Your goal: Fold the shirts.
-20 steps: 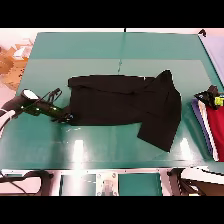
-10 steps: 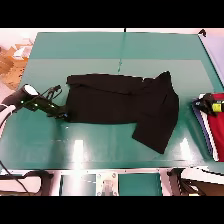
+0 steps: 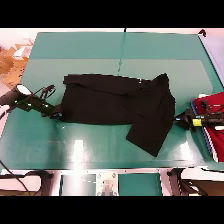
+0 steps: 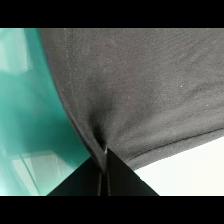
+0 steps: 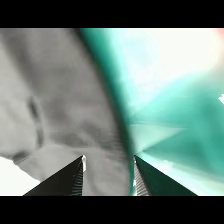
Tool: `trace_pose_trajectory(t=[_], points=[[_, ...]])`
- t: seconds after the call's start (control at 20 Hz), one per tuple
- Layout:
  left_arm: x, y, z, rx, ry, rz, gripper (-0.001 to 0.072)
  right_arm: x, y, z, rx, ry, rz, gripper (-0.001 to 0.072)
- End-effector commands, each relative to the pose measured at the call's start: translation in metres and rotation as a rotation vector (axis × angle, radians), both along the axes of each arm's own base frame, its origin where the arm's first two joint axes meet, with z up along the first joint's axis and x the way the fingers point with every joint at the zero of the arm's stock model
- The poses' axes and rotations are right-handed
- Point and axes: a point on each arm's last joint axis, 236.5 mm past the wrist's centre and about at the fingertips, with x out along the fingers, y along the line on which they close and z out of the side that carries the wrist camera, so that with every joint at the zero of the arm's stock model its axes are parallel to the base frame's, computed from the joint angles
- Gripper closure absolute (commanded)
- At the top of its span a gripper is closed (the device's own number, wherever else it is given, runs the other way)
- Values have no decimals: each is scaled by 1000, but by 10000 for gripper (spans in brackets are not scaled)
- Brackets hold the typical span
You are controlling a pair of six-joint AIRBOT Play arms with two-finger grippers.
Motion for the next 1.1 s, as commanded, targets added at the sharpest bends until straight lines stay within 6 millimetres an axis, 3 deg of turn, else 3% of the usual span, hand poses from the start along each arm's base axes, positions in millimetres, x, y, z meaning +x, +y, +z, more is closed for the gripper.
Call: trace_pose_trajectory(t=[0.0,0.1,0.15,0.25,0.35,0.45,0.6,0.7,0.8,0.85,0.95,1.05], points=[[1,-2,2,-14,-2,3,686,-1,27,-20,46,4,64,338],[-4,-4,4,-24,13,-14,687,1,33,-19,55,-7,85,487],[-6,-5,7,-31,15,-33,687,1,34,-13,70,-11,97,664],[1,-6,31,-36,-24,-58,687,13,30,11,75,-57,116,691],[25,-3,85,-16,-162,-75,688,45,19,62,30,-194,95,691],[47,-3,173,8,-375,-86,687,78,11,148,-29,-404,101,691],[49,-5,352,82,-825,-65,687,91,13,312,-219,-745,110,691],[19,-8,480,144,-1185,-29,687,72,27,417,-381,-962,90,691],[-41,-15,589,191,-1515,7,687,38,43,511,-544,-1171,21,691],[-75,-19,630,207,-1650,21,687,19,50,549,-618,-1264,-28,691],[-132,-25,682,224,-1843,51,687,-20,65,612,-748,-1432,-127,691],[-165,-27,700,234,-1934,75,687,-49,76,648,-854,-1540,-201,691]])
